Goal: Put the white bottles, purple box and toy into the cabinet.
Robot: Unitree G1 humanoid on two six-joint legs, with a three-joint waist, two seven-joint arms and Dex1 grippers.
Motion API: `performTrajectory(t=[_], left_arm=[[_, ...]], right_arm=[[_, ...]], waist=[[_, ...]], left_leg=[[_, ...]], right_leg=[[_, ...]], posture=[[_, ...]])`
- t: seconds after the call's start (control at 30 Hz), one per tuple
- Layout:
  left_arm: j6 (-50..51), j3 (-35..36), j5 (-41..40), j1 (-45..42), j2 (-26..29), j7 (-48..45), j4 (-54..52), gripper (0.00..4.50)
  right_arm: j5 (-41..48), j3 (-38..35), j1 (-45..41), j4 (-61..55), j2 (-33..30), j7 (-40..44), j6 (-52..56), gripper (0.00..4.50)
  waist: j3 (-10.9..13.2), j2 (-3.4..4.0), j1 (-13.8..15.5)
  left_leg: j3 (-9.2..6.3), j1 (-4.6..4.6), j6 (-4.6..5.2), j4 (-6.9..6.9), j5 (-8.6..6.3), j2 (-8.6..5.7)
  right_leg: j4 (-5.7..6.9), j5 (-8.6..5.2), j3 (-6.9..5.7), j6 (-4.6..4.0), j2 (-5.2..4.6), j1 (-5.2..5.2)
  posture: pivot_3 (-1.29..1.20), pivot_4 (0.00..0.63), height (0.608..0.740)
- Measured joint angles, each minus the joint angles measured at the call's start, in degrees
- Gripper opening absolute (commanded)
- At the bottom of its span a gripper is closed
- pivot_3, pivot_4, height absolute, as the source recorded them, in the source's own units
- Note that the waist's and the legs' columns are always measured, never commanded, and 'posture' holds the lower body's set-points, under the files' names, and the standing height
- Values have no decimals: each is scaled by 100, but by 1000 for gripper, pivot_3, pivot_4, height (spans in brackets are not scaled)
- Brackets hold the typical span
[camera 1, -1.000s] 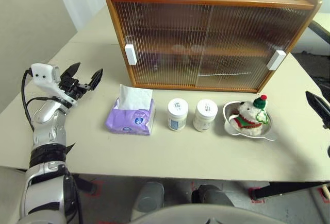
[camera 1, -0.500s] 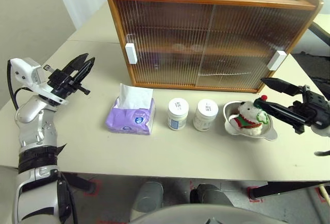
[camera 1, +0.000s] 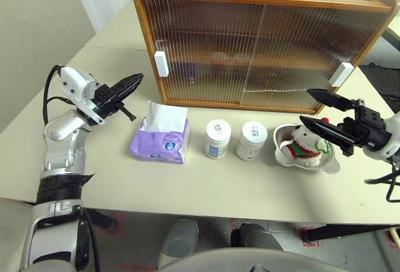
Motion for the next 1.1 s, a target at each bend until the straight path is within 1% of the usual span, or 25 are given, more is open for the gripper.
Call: performTrajectory(t=[0.23,0.43,0.6,0.93,1.1], left_arm=[[-17,-185,214,-349,-135,228,256,19],[60,-320,310,-623,-234,382,269,19],[288,-445,430,-708,-244,491,266,19],[493,-452,433,-739,-245,552,231,19],[511,-591,548,-798,-265,586,195,19]], right_arm=[[10,9,36,-1,45,105,-1,4500],[-17,9,103,-4,45,160,-49,4500],[-25,9,120,-6,45,159,-97,4500],[-74,9,154,-41,49,145,-129,4500],[-133,9,154,-41,50,145,-163,4500]], waist=[[-3,0,0],[-6,-2,-1],[-7,-3,-3],[-8,-2,-8],[-9,-1,-10]], left_leg=[[0,1,2,8,2,-1],[1,1,2,10,2,-3],[2,1,3,12,3,-4],[1,2,4,23,4,-4],[1,1,5,37,4,-5]], right_leg=[[2,3,-3,2,0,6],[2,4,-4,5,0,10],[2,3,-5,18,1,11],[2,8,-6,21,1,15],[2,12,-6,25,1,22]], posture=[[207,18,740],[200,18,740],[195,16,740],[190,11,740],[182,7,740]])
